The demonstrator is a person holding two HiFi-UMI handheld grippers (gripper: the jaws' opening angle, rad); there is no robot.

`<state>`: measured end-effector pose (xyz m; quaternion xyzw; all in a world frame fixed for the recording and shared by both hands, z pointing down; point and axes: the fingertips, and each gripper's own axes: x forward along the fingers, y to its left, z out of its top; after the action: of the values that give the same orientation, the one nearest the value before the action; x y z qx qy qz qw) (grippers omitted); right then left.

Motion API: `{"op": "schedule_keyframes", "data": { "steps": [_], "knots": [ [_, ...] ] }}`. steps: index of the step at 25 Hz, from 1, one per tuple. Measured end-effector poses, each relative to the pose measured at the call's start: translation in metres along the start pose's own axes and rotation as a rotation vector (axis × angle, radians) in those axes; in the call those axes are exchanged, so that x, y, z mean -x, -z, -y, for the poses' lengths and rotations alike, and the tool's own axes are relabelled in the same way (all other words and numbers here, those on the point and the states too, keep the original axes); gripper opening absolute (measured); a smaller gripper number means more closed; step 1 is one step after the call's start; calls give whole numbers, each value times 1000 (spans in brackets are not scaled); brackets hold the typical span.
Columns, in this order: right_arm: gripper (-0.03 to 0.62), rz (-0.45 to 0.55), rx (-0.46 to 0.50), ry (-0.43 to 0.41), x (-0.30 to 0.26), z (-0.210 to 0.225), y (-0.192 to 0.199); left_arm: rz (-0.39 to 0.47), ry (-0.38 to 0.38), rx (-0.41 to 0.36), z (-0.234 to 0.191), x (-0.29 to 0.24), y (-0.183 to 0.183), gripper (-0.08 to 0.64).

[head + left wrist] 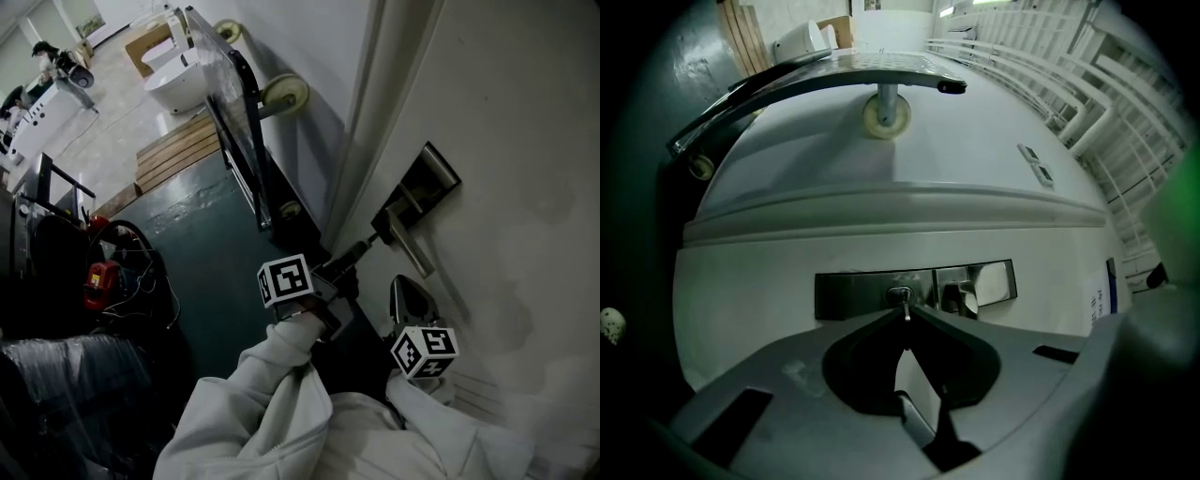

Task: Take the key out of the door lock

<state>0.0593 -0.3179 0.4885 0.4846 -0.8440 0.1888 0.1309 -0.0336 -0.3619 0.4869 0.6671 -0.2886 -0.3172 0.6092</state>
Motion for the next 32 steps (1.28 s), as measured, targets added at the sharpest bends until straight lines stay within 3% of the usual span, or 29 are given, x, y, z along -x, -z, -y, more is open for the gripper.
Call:
{"op": "schedule_keyframes", "data": {
  "steps": [6,11,18,32],
  "knots": [
    [52,3,5,-10,14,-9,7,6,-7,-104,8,16,2,26],
    [52,6,11,-35,19,-19,10,35,14,-134,14,33,2,26],
    [52,21,14,-73,20,-31,12,81,-63,-216,5,63,-6,26],
    [52,35,40,-144,10,-49,6,131,-170,-450,2,108,-27,26]
  ]
}}
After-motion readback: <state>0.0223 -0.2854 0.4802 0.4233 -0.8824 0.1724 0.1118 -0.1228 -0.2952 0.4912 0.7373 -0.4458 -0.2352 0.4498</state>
